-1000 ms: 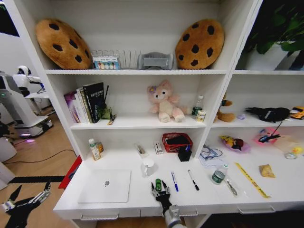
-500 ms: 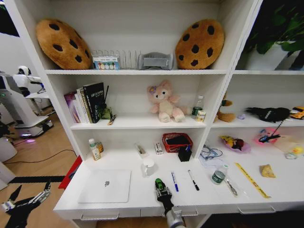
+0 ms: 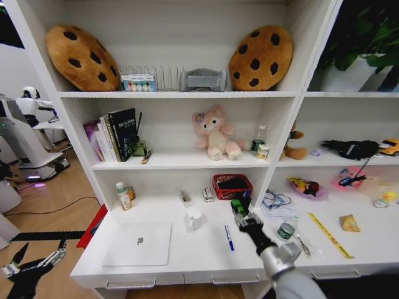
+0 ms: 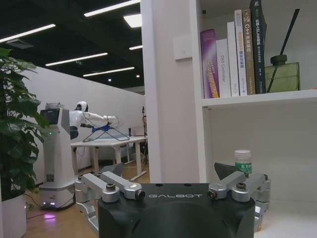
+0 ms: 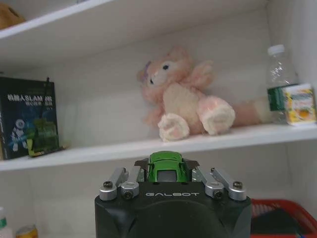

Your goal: Organize the objects on the table.

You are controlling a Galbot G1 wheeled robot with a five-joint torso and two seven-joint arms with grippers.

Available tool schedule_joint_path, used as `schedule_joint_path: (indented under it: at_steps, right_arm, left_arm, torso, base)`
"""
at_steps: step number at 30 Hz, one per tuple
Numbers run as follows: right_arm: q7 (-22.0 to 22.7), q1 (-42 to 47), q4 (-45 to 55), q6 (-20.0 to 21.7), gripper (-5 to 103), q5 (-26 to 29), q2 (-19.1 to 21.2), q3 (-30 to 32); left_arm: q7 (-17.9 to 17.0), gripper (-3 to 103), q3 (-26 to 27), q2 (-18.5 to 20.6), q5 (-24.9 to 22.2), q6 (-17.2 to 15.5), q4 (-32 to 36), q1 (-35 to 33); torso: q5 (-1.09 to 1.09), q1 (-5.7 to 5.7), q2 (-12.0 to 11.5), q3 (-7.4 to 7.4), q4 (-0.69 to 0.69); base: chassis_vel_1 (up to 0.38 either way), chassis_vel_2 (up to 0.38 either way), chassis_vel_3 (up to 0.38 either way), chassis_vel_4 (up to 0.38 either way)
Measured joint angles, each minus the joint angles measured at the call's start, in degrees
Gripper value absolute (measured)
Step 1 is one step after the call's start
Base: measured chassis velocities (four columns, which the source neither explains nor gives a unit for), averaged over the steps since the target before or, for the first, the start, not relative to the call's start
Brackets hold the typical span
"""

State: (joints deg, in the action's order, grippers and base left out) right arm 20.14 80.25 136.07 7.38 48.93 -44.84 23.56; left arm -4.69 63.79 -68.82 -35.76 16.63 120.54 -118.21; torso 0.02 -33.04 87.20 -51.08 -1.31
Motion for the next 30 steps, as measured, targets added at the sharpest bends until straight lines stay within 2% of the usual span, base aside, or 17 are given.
schedule_joint_path:
  at_steps: [1, 2, 5, 6, 8, 9, 11, 12, 15, 18, 20, 22, 23, 25, 30]
  right_arm:
    - [0.3, -5.0, -1.3, 0.6, 36, 2.9, 2.2, -1.4]
    - [0.3, -5.0, -1.3, 0.6, 36, 2.9, 2.2, -1.4]
    - [0.4, -21.3, -5.6, 1.9, 36, 9.4, 5.8, -8.4]
    - [0.4, -21.3, -5.6, 1.9, 36, 9.4, 5.8, -8.4]
    - [0.5, -33.9, -10.4, 2.6, 36, 12.6, 5.7, -16.6]
    - [0.5, -33.9, -10.4, 2.6, 36, 12.6, 5.7, -16.6]
    - [0.6, -45.5, -16.1, 3.1, 36, 15.0, 3.3, -25.7]
    - [0.6, -45.5, -16.1, 3.1, 36, 15.0, 3.3, -25.7]
    - [1.0, -55.1, -24.0, 3.6, 36, 16.7, -1.7, -35.1]
    - [1.2, -58.4, -26.5, 3.8, 36, 17.3, -3.4, -37.8]
    - [1.8, -66.3, -31.8, 4.0, 36, 18.2, -7.3, -43.6]
    - [1.9, -67.9, -33.2, 4.1, 36, 18.3, -8.3, -45.1]
    - [2.4, -70.7, -36.5, 4.5, 36, 18.8, -10.5, -47.5]
    - [2.9, -72.3, -38.6, 5.0, 36, 19.7, -12.0, -49.0]
    - [3.6, -73.8, -41.3, 5.8, 36, 20.9, -13.5, -51.1]
  left_arm:
    - [0.0, 100, 0.0, 0.0, 0.0, 0.0, 0.0, 0.0]
    - [0.0, 100, 0.0, 0.0, 0.0, 0.0, 0.0, 0.0]
    - [0.0, 100, 0.0, 0.0, 0.0, 0.0, 0.0, 0.0]
    - [0.0, 100, 0.0, 0.0, 0.0, 0.0, 0.0, 0.0]
    - [0.0, 100, 0.0, 0.0, 0.0, 0.0, 0.0, 0.0]
    - [0.0, 100, 0.0, 0.0, 0.0, 0.0, 0.0, 0.0]
    - [0.0, 100, 0.0, 0.0, 0.0, 0.0, 0.0, 0.0]
    - [0.0, 100, 0.0, 0.0, 0.0, 0.0, 0.0, 0.0]
    - [0.0, 100, 0.0, 0.0, 0.0, 0.0, 0.0, 0.0]
    - [0.0, 100, 0.0, 0.0, 0.0, 0.0, 0.0, 0.0]
    - [-0.1, 100, 0.0, 0.0, 0.0, 0.0, 0.0, 0.0]
    - [0.0, 100, 0.0, 0.0, 0.0, 0.0, 0.0, 0.0]
    - [0.0, 100, 0.0, 0.0, 0.0, 0.0, 0.0, 0.0]
    - [0.0, 100, 0.0, 0.0, 0.0, 0.0, 0.0, 0.0]
    - [0.0, 100, 0.0, 0.0, 0.0, 0.0, 0.0, 0.0]
  torso:
    - [0.00, 0.00, 0.0, 0.00, 0.00]
    - [0.00, 0.00, 0.0, 0.00, 0.00]
    - [-0.02, -0.01, 0.0, -0.01, 0.01]
    - [-0.02, -0.01, 0.0, -0.01, 0.01]
    - [-0.02, -0.01, 0.0, -0.01, -0.02]
    - [-0.02, -0.01, 0.0, -0.01, -0.02]
    - [-0.04, -0.02, 0.0, -0.01, 0.00]
    - [-0.04, -0.02, 0.0, -0.01, 0.00]
    - [0.00, -0.02, 0.0, -0.01, -0.01]
    - [-0.01, -0.03, 0.0, -0.02, 0.00]
    - [-0.07, -0.02, 0.0, 0.00, 0.00]
    - [-0.07, -0.02, 0.0, -0.01, 0.01]
    - [-0.03, -0.03, 0.0, -0.01, 0.00]
    - [-0.04, -0.03, 0.0, -0.01, 0.00]
    - [-0.02, -0.03, 0.0, -0.01, 0.00]
  base:
    - [0.000, 0.000, 0.000, 0.000]
    - [0.000, 0.000, 0.000, 0.000]
    - [0.000, 0.000, 0.000, 0.000]
    - [0.000, 0.000, 0.000, 0.000]
    - [0.000, 0.000, 0.000, 0.000]
    - [0.000, 0.000, 0.000, 0.000]
    - [0.000, 0.000, 0.000, 0.000]
    - [0.000, 0.000, 0.000, 0.000]
    - [0.000, 0.000, 0.000, 0.000]
    - [0.000, 0.000, 0.000, 0.000]
    - [0.000, 0.000, 0.000, 0.000]
    - [0.000, 0.000, 0.000, 0.000]
    - [0.000, 0.000, 0.000, 0.000]
    - [0.000, 0.000, 0.000, 0.000]
    - [0.000, 0.000, 0.000, 0.000]
